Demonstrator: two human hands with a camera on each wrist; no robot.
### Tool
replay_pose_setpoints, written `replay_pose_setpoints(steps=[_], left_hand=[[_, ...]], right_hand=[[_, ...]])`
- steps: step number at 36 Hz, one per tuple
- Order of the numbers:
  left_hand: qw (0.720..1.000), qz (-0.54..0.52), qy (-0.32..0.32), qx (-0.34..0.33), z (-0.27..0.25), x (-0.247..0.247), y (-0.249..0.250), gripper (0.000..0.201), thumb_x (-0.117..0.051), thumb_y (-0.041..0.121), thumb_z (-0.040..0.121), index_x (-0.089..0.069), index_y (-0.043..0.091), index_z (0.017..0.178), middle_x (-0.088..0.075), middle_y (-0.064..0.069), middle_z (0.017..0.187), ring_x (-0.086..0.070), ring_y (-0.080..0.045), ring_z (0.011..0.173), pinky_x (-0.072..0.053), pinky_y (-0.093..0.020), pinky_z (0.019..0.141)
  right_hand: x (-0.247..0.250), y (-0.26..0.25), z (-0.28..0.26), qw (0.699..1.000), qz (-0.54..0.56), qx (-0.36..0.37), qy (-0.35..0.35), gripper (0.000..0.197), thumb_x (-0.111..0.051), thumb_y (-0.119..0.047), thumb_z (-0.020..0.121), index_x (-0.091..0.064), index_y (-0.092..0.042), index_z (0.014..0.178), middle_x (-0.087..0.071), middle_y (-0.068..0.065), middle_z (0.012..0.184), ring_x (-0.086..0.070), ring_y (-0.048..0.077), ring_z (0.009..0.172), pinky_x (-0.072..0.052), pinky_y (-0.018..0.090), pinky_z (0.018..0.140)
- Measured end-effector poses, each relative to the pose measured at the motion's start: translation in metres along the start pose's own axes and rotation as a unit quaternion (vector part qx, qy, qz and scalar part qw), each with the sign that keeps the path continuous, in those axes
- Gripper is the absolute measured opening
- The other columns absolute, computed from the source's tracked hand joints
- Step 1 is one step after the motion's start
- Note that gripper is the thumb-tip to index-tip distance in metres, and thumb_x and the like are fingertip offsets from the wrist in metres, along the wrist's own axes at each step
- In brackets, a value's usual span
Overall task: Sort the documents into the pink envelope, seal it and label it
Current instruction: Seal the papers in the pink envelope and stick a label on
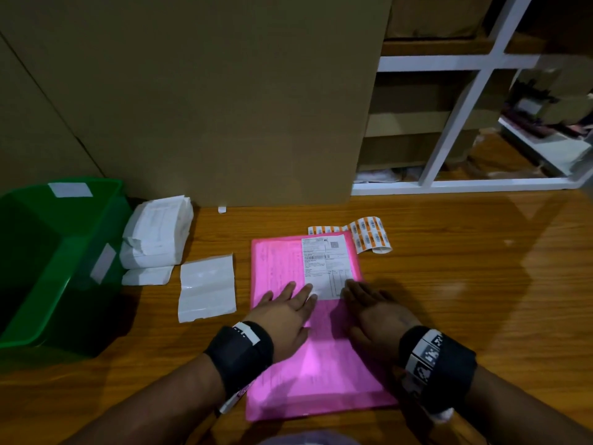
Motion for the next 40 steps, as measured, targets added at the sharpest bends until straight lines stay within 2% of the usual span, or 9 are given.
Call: replay_pose_setpoints(steps=[8,12,15,19,24,26,29,34,40], left_hand=[[1.0,-0.027,0.011,0.006,-0.003,0.006,0.001,0.066,-0.037,0.043,0.103,-0.013,0.018,0.16,-0.001,-0.002,0.169,-0.005,-0.029,0.155,-0.026,-0.057,0.119],[0.994,-0.089,0.065,0.01,0.004,0.034,-0.001,0.051,-0.046,0.037,0.099,-0.046,0.016,0.145,-0.044,-0.007,0.154,-0.043,-0.027,0.138,-0.045,-0.045,0.108],[0.975,-0.188,0.109,0.043,0.011,0.052,-0.013,0.047,-0.049,0.042,0.098,-0.054,0.024,0.141,-0.062,-0.002,0.139,-0.061,-0.02,0.119,-0.05,-0.036,0.103],[0.941,-0.29,0.16,0.068,0.017,0.07,-0.023,0.03,-0.054,0.043,0.098,-0.066,0.029,0.122,-0.068,0.004,0.125,-0.064,-0.015,0.106,-0.053,-0.035,0.097],[0.905,-0.363,0.2,0.097,0.025,0.079,-0.035,0.016,-0.059,0.036,0.095,-0.068,0.03,0.106,-0.065,0.008,0.119,-0.062,-0.011,0.104,-0.053,-0.033,0.094],[0.901,-0.364,0.212,0.103,0.028,0.083,-0.04,0.016,-0.059,0.038,0.095,-0.068,0.03,0.105,-0.062,0.008,0.119,-0.06,-0.011,0.105,-0.052,-0.032,0.094],[0.886,-0.385,0.233,0.107,0.034,0.089,-0.053,0.007,-0.063,0.036,0.094,-0.069,0.033,0.098,-0.062,0.012,0.116,-0.059,-0.008,0.106,-0.051,-0.03,0.098],[0.809,-0.489,0.296,0.135,0.031,0.11,-0.084,0.007,-0.068,0.03,0.093,-0.067,0.031,0.1,-0.065,0.013,0.116,-0.06,-0.009,0.11,-0.048,-0.024,0.084],[0.743,-0.573,0.328,0.11,0.031,0.139,-0.099,0.041,-0.073,0.038,0.09,-0.054,0.03,0.126,-0.058,0.01,0.131,-0.054,-0.011,0.123,-0.047,-0.038,0.105]], right_hand=[[0.002,0.013,0.0,0.999,0.036,-0.011,-0.009,0.08,-0.031,-0.049,0.093,0.004,-0.017,0.158,0.006,0.004,0.166,-0.006,0.02,0.153,-0.011,0.04,0.123],[0.031,0.032,0.005,0.964,0.251,-0.02,0.087,0.074,-0.054,-0.033,0.086,-0.023,-0.026,0.153,-0.047,0.001,0.147,-0.052,0.02,0.127,-0.043,0.032,0.104],[0.047,0.06,0.015,0.859,0.474,-0.048,0.187,0.047,-0.068,-0.029,0.083,-0.047,-0.044,0.122,-0.058,-0.015,0.11,-0.056,0.01,0.098,-0.044,0.028,0.081],[0.029,0.102,0.043,0.691,0.674,-0.143,0.219,0.053,-0.073,-0.028,0.078,-0.051,-0.03,0.126,-0.066,0.004,0.111,-0.067,0.023,0.092,-0.057,0.037,0.072],[0.026,0.12,0.063,0.52,0.806,-0.19,0.208,0.019,-0.062,-0.015,0.09,-0.065,-0.023,0.074,-0.055,0.006,0.058,-0.041,0.021,0.047,-0.028,0.023,0.043],[0.022,0.124,0.071,0.46,0.842,-0.201,0.2,0.006,-0.065,-0.021,0.09,-0.066,-0.016,0.086,-0.06,0.004,0.059,-0.041,0.015,0.044,-0.033,0.019,0.039],[0.035,0.127,0.073,0.405,0.864,-0.2,0.222,0.037,-0.075,-0.027,0.081,-0.07,-0.017,0.117,-0.066,0.008,0.096,-0.05,0.015,0.06,-0.043,0.02,0.039],[0.109,0.1,0.062,0.57,0.766,-0.086,0.285,0.015,-0.066,-0.008,0.09,-0.077,-0.018,0.092,-0.07,0.006,0.108,-0.068,0.024,0.088,-0.06,0.027,0.064],[0.144,0.044,0.055,0.716,0.615,0.042,0.328,0.02,-0.068,-0.006,0.089,-0.078,-0.022,0.084,-0.077,-0.004,0.089,-0.071,0.013,0.086,-0.056,0.032,0.077]])
Point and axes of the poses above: each hand's wrist, its own z-axis towards the middle knuckle, its own x-axis out of the back of the hand, y = z × x, the point moved 10 cm from there along z, towards the middle knuckle
